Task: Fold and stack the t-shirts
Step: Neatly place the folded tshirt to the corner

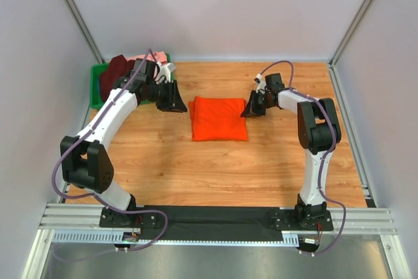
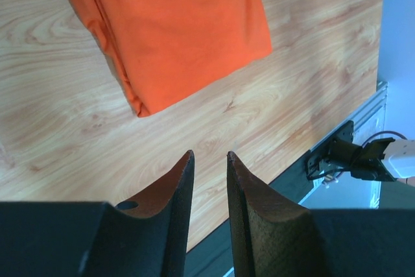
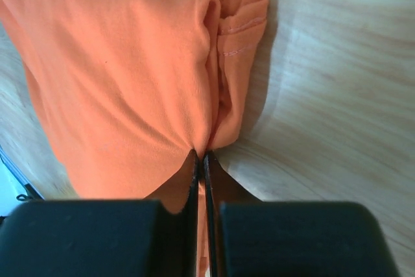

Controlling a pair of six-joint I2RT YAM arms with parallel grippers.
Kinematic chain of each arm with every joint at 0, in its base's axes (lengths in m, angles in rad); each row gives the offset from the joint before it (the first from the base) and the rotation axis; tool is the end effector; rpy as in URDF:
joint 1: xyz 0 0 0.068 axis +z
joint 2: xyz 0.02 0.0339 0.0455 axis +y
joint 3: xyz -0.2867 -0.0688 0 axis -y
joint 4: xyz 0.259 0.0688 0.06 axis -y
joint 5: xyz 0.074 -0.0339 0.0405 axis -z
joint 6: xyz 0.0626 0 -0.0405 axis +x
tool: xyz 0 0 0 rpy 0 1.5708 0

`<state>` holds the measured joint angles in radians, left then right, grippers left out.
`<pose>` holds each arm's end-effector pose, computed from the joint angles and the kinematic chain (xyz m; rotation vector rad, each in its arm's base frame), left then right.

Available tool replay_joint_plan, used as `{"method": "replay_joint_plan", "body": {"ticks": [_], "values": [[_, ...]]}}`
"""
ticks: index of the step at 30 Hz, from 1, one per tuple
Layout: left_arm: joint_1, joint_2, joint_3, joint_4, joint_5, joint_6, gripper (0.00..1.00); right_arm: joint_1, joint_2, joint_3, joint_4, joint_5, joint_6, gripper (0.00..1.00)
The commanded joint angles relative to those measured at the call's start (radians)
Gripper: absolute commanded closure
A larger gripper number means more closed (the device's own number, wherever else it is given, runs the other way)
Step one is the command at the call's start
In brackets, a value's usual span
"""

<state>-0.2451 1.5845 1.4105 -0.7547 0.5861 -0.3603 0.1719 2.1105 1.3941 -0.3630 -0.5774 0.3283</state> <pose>0.3456 -0.1221 0.3134 0.1078 2.5408 -0.9797 0.4491 0.1126 0.1231 0.0103 2.6675 0.9306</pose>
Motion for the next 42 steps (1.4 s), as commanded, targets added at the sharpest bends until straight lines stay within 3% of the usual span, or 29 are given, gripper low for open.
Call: {"method": "replay_joint_plan", "body": {"ticks": [1,14,26,34,39,42], "values": [[0.006,0.003,0.001,-0.003,0.017,0.020,0.66,-0.015,0.028,0.066,-0.036,0.036,-0.008,1.00],[0.003,-0.021,-0.087,0.081,0.110,-0.028,0.66,-0.133,0.105,0.302,-0.277,0.231,-0.162,1.00],[-0.095,-0.032,-0.104,0.110,0.169,-0.028,0.66,-0.262,0.189,0.575,-0.405,0.491,-0.268,1.00],[-0.095,-0.081,-0.123,0.140,0.190,-0.039,0.65,-0.316,0.293,0.735,-0.361,0.700,-0.324,1.00],[-0.097,-0.084,-0.131,0.159,0.219,-0.048,0.65,-0.334,0.356,0.790,-0.185,0.821,-0.443,1.00],[-0.097,-0.080,-0.136,0.167,0.231,-0.052,0.65,-0.354,0.456,0.959,-0.234,0.863,-0.472,1.00]]}}
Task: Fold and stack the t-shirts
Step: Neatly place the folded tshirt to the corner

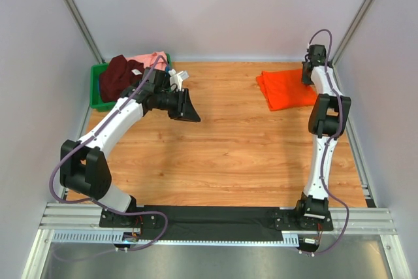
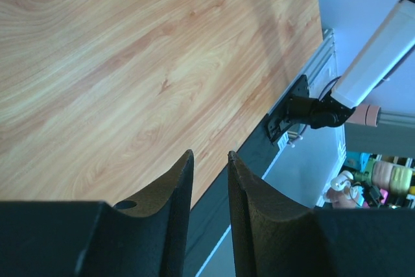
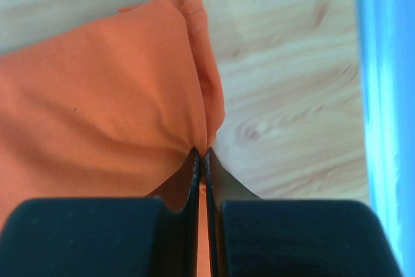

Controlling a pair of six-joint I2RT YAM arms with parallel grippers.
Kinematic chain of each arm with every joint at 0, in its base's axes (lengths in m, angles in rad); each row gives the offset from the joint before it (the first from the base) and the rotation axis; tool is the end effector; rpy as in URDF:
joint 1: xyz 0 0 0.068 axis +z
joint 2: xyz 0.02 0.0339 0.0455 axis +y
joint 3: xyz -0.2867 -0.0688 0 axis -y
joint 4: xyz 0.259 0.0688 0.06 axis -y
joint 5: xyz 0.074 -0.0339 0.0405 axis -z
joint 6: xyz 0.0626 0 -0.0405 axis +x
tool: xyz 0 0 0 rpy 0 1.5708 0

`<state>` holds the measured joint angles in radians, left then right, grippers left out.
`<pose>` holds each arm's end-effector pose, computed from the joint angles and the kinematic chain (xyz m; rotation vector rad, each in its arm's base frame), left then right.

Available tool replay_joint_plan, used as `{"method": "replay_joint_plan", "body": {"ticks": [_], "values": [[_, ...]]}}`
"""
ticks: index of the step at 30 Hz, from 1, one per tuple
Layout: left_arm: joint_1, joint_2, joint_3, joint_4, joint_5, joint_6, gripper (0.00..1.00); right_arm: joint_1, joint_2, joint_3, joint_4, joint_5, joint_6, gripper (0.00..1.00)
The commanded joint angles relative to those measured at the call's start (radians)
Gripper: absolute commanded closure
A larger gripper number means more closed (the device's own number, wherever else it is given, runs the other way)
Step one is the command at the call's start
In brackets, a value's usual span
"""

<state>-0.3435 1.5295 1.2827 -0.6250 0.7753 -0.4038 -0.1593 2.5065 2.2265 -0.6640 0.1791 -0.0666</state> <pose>0.3151 -0.1593 0.3040 0.2938 2.4876 -1.2714 0.5865 -0.1055 0.1598 0.1901 2.5146 -0.3170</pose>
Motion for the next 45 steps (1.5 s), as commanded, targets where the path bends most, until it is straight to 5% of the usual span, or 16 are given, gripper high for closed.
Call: {"method": "replay_joint_plan", "body": {"ticks": [1,20,24,30,33,42,45], "values": [[0.001,-0.023,-0.008,0.039,0.045,-0.010,0.65,-0.029,0.089,0.212,0.052,0.099,-0.072,1.00],[0.001,-0.052,-0.019,0.051,0.025,-0.021,0.65,-0.152,0.135,0.219,0.132,-0.044,0.159,0.97],[0.001,-0.057,-0.023,0.054,0.015,-0.020,0.65,-0.154,0.129,0.219,0.155,-0.075,0.137,0.82],[-0.003,-0.060,-0.026,0.047,-0.010,-0.017,0.65,-0.151,0.112,0.262,0.190,-0.116,0.097,0.39],[-0.014,-0.065,-0.026,0.047,-0.027,-0.012,0.65,-0.146,0.037,0.219,0.184,-0.104,0.137,0.34],[-0.020,-0.074,-0.026,0.070,-0.010,-0.027,0.64,-0.111,-0.135,-0.013,0.164,-0.199,0.243,0.34],[-0.020,-0.063,-0.010,0.071,0.005,-0.044,0.64,-0.095,-0.133,-0.031,0.138,-0.265,0.266,0.53]]}}
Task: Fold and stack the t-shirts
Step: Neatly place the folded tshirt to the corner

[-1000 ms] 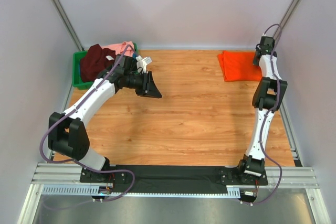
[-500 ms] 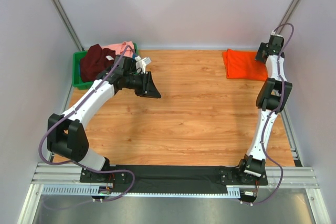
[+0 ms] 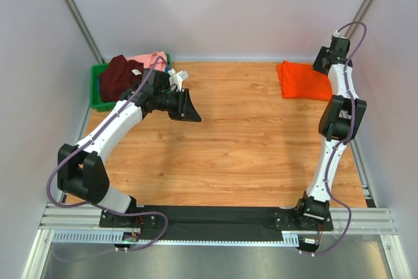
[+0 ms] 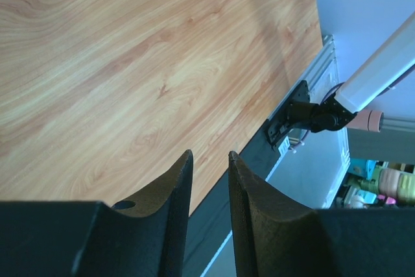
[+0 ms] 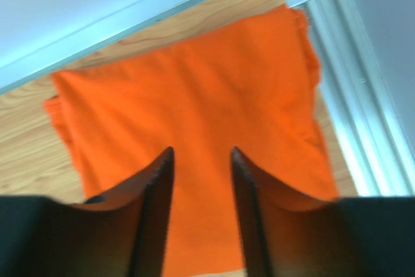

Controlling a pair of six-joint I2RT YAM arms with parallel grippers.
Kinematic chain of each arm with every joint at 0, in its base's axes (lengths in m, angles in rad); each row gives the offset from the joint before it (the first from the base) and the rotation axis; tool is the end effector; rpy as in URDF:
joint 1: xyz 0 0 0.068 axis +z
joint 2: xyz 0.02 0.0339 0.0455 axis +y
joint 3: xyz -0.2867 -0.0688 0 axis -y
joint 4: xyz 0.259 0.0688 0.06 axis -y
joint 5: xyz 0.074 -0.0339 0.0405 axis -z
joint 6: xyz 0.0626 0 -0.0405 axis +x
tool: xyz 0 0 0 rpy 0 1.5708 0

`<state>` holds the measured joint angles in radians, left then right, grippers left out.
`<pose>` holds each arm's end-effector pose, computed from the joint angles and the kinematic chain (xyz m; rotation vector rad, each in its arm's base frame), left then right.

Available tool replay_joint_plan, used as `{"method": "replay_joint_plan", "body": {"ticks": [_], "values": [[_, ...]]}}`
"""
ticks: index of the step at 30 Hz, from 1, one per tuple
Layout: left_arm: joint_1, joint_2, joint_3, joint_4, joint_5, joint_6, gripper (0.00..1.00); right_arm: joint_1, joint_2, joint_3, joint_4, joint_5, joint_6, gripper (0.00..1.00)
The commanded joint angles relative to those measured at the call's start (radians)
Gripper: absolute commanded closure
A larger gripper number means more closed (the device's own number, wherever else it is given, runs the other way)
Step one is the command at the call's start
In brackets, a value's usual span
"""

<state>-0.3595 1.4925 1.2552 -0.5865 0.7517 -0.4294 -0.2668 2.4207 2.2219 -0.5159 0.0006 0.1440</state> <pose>0.3077 -0.1613 0.3089 0.2924 2.4564 -1.2588 0.5829 -0.1594 0.2209 0.4666 2.2382 -0.0647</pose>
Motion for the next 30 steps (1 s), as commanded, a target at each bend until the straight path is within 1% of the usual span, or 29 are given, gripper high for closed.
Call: {"method": "replay_joint_plan", "body": {"ticks": [1,3,5,6,10,13,21,24,27,30], "values": [[-0.004,-0.026,0.021,0.039,0.044,-0.025,0.64,0.027,-0.048,-0.034,-0.019,-0.097,0.058,0.61],[-0.004,-0.031,0.016,0.047,0.051,-0.028,0.64,0.041,-0.052,-0.069,-0.019,-0.122,0.068,0.80],[-0.004,-0.040,0.013,0.040,0.051,-0.020,0.64,0.064,-0.057,-0.090,-0.018,-0.140,0.077,0.90],[-0.004,-0.044,0.013,0.034,0.048,-0.017,0.64,0.078,-0.058,-0.108,-0.018,-0.149,0.088,0.91],[-0.004,-0.057,0.012,0.033,0.051,-0.015,0.64,0.110,-0.057,-0.140,-0.016,-0.201,0.108,0.93],[-0.004,-0.061,0.012,0.034,0.051,-0.017,0.64,0.130,-0.069,-0.168,-0.015,-0.203,0.112,0.93],[-0.004,-0.064,0.006,0.036,0.055,-0.020,0.63,0.143,-0.136,-0.341,0.002,-0.202,0.112,0.94],[-0.004,-0.066,-0.002,0.042,0.055,-0.025,0.63,0.144,-0.144,-0.370,0.007,-0.228,0.105,0.94],[-0.004,-0.060,0.000,0.047,0.061,-0.028,0.63,0.150,-0.158,-0.393,0.033,-0.292,0.097,0.93],[-0.004,-0.058,0.000,0.048,0.058,-0.028,0.63,0.159,-0.155,-0.386,0.048,-0.303,0.111,0.92]]}}
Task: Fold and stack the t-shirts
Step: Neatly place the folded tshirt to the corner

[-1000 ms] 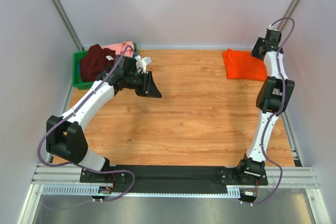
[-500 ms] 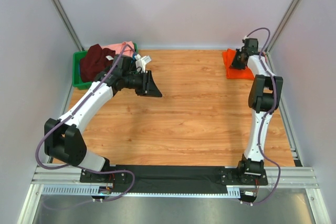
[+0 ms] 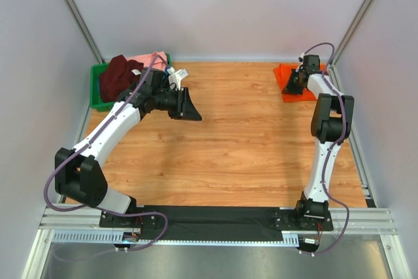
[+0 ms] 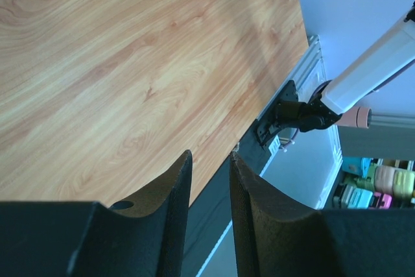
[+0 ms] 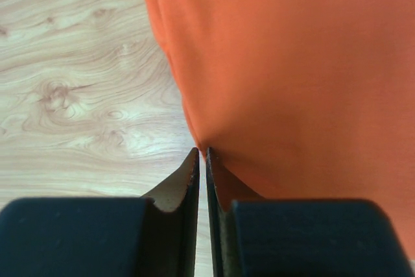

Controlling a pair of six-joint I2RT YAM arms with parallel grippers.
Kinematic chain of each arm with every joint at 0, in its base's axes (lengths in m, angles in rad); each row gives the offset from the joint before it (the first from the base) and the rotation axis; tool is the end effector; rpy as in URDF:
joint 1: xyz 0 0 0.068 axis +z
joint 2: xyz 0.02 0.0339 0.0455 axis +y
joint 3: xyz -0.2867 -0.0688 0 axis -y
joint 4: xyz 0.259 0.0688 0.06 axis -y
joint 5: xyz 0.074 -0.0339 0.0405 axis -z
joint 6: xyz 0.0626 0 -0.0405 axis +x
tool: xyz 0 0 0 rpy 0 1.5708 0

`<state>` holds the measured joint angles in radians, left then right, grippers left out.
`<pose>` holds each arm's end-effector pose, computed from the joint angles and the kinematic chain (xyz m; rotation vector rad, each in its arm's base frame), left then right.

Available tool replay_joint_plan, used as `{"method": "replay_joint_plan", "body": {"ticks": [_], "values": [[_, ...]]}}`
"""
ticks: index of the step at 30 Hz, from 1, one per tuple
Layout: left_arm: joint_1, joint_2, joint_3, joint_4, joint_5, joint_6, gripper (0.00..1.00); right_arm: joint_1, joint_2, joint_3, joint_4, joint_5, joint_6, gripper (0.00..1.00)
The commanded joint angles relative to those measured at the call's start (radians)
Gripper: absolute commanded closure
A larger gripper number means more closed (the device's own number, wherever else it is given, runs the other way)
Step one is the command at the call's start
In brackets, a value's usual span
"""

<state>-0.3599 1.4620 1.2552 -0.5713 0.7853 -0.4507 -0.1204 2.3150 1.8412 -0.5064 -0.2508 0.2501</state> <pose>0.3016 -0.1608 0.3210 0.3063 2.4135 -1.3079 0.5449 -0.0503 0.1478 0.3728 2.5190 0.3703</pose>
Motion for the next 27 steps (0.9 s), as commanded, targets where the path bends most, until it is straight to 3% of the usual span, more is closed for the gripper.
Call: {"method": "replay_joint_plan", "body": {"ticks": [1,4,8,13,19,20,22,24,25,26,27], "values": [[-0.004,-0.029,0.000,0.031,0.022,-0.005,0.63,0.011,-0.045,0.013,0.045,-0.050,0.024,0.91],[-0.004,-0.031,-0.005,0.031,0.011,-0.002,0.63,0.010,-0.029,0.088,0.029,-0.039,0.044,0.89],[-0.004,-0.026,0.070,-0.027,-0.050,0.027,0.63,0.014,-0.123,0.083,0.002,-0.051,0.067,0.85],[-0.004,-0.173,0.108,0.083,-0.155,-0.057,0.62,0.057,-0.442,-0.042,-0.033,-0.084,0.104,0.82],[-0.004,-0.209,0.275,-0.025,-0.196,-0.056,0.55,0.194,-0.779,-0.195,-0.265,-0.074,0.114,0.58],[-0.004,-0.210,0.274,-0.035,-0.195,-0.051,0.55,0.215,-0.817,-0.213,-0.286,-0.056,0.104,0.45],[-0.002,-0.238,0.250,-0.050,-0.193,-0.045,0.49,0.279,-0.937,-0.256,-0.359,-0.006,0.100,0.30],[-0.002,-0.281,0.225,-0.065,-0.190,-0.033,0.43,0.330,-1.023,-0.307,-0.394,0.035,0.112,0.04],[-0.002,-0.298,0.204,-0.077,-0.204,-0.029,0.40,0.341,-1.066,-0.382,-0.396,0.033,0.139,0.00],[-0.004,-0.314,0.193,-0.090,-0.218,-0.028,0.29,0.349,-1.168,-0.425,-0.391,0.030,0.167,0.00],[-0.004,-0.356,0.176,-0.110,-0.240,-0.026,0.01,0.367,-1.221,-0.471,-0.356,0.024,0.187,0.00]]}}
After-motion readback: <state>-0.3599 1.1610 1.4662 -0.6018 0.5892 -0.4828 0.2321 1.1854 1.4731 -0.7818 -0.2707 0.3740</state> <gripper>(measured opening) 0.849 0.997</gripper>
